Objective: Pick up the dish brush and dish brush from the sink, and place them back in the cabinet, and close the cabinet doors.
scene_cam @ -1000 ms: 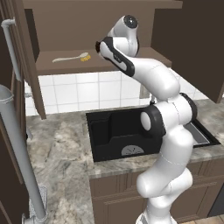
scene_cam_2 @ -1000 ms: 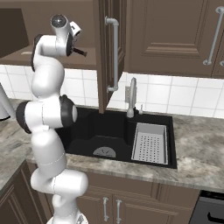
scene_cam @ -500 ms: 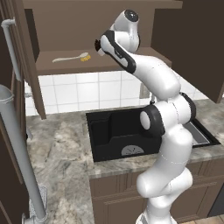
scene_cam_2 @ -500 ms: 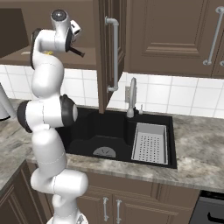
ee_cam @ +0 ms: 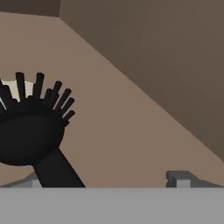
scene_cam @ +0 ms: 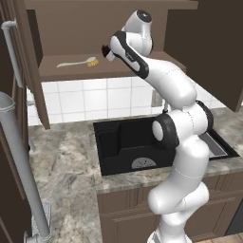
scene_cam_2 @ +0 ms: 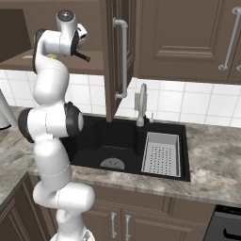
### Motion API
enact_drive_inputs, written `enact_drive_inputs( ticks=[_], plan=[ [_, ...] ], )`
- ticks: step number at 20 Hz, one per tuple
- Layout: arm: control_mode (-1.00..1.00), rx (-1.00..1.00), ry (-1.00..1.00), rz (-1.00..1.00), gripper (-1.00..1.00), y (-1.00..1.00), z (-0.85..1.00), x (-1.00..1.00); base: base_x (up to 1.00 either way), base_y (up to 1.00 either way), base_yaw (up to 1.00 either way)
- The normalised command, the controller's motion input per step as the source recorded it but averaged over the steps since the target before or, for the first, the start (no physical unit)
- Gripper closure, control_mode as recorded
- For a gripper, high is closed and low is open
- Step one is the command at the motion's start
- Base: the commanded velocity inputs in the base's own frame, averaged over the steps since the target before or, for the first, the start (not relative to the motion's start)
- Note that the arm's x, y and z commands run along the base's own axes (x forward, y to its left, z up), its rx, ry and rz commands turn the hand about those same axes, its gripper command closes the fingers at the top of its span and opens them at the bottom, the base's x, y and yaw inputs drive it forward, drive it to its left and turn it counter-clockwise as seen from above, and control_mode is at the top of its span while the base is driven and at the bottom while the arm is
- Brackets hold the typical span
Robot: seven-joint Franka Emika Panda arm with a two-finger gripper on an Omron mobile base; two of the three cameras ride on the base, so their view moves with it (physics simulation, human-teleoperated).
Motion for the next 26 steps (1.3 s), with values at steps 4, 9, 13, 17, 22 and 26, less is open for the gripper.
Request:
enact_drive_inputs(
  ticks=[4, 9, 13, 17, 22, 26],
  plan=[
    [-1.0, 0.03, 0.03, 0.0, -1.0, 0.02, -0.23, 0.0, 0.0, 0.0, 0.0],
    [-1.0, 0.06, -0.01, 0.0, -1.0, 0.03, -0.07, 0.0, 0.0, 0.0, 0.0],
    [-1.0, 0.07, -0.05, 0.0, -1.0, 0.08, 0.0, 0.0, 0.0, 0.0, 0.0],
    [-1.0, 0.07, -0.05, 0.0, -1.0, 0.07, 0.0, 0.0, 0.0, 0.0, 0.0],
    [-1.0, 0.07, -0.03, 0.0, -1.0, 0.07, 0.0, -0.05, 0.0, 0.0, 0.0],
    [-1.0, 0.06, 0.0, -0.02, -1.0, 0.04, 0.01, -0.01, 0.0, 0.0, 0.0]
  ],
)
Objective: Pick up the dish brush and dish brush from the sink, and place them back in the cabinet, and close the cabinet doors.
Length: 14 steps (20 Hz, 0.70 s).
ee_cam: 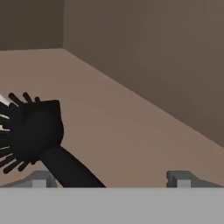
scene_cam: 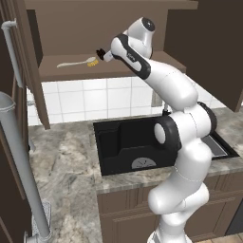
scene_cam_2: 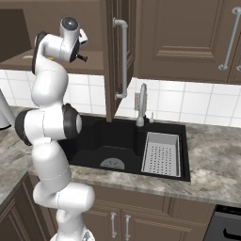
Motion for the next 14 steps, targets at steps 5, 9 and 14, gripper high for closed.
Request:
enact_drive_inputs(
  ticks=[5, 9, 14],
  plan=[
    [-1.0, 0.03, 0.02, -0.04, -1.0, 0.03, 0.01, 0.0, 0.0, 0.0, 0.0],
    [-1.0, 0.02, 0.07, -0.07, -1.0, 0.0, -0.08, 0.0, 0.0, 0.0, 0.0],
    [-1.0, 0.06, 0.04, -0.09, -1.0, 0.01, 0.01, 0.0, 0.0, 0.0, 0.0]
  ],
)
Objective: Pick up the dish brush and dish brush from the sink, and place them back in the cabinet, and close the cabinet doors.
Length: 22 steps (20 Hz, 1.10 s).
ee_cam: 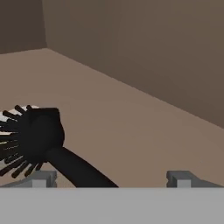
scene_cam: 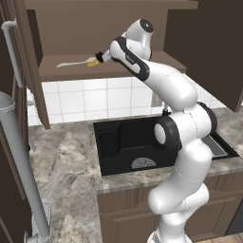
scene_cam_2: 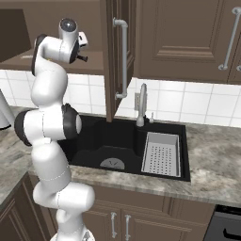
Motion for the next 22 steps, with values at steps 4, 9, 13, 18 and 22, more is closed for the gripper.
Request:
enact_drive_inputs(
  ticks=[4, 9, 13, 18, 22],
  plan=[
    [-1.0, 0.13, 0.04, -0.1, -1.0, 0.05, 0.04, -0.01, 0.0, 0.0, 0.0],
    [-1.0, 0.12, 0.0, -0.09, -1.0, 0.06, 0.05, -0.04, 0.0, 0.0, 0.0],
    [-1.0, 0.12, 0.0, -0.08, -1.0, 0.04, 0.04, -0.02, 0.0, 0.0, 0.0],
    [-1.0, 0.1, 0.0, -0.08, -1.0, 0.01, 0.03, -0.08, 0.0, 0.0, 0.0],
    [-1.0, 0.08, 0.0, -0.08, -1.0, 0.0, 0.03, -0.15, 0.0, 0.0, 0.0]
  ],
)
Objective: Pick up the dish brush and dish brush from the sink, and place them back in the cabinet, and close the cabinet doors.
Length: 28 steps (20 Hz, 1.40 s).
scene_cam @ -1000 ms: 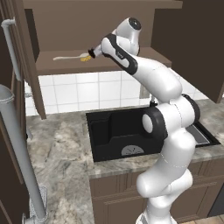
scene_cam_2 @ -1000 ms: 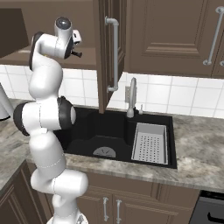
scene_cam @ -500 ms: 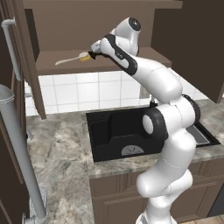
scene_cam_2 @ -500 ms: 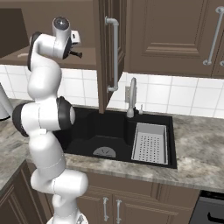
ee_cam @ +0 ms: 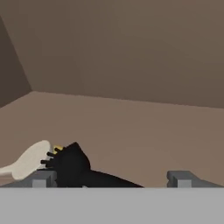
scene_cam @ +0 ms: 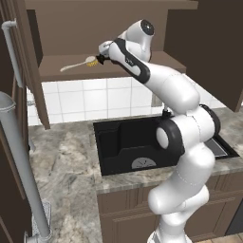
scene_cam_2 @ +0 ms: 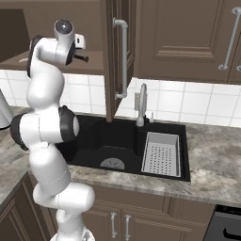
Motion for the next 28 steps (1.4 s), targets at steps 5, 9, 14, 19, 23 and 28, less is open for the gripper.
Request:
enact_drive_inputs(
  ticks=[5, 9, 14, 19, 23, 28],
  plan=[
    [-1.0, 0.09, -0.03, -0.08, -1.0, 0.0, 0.03, -0.24, 0.0, 0.0, 0.0],
    [-1.0, 0.07, -0.02, -0.06, -1.0, 0.0, 0.11, -0.24, 0.0, 0.0, 0.0],
    [-1.0, 0.08, -0.01, 0.0, -1.0, 0.0, 0.11, -0.32, 0.0, 0.0, 0.0],
    [-1.0, 0.03, -0.03, 0.0, -1.0, 0.0, 0.12, -0.39, 0.0, 0.0, 0.0],
    [-1.0, 0.0, 0.0, 0.0, -1.0, 0.0, 0.09, -0.39, 0.0, 0.0, 0.0],
    [-1.0, 0.0, 0.0, 0.0, -1.0, 0.0, 0.02, -0.46, 0.0, 0.0, 0.0]
  ],
)
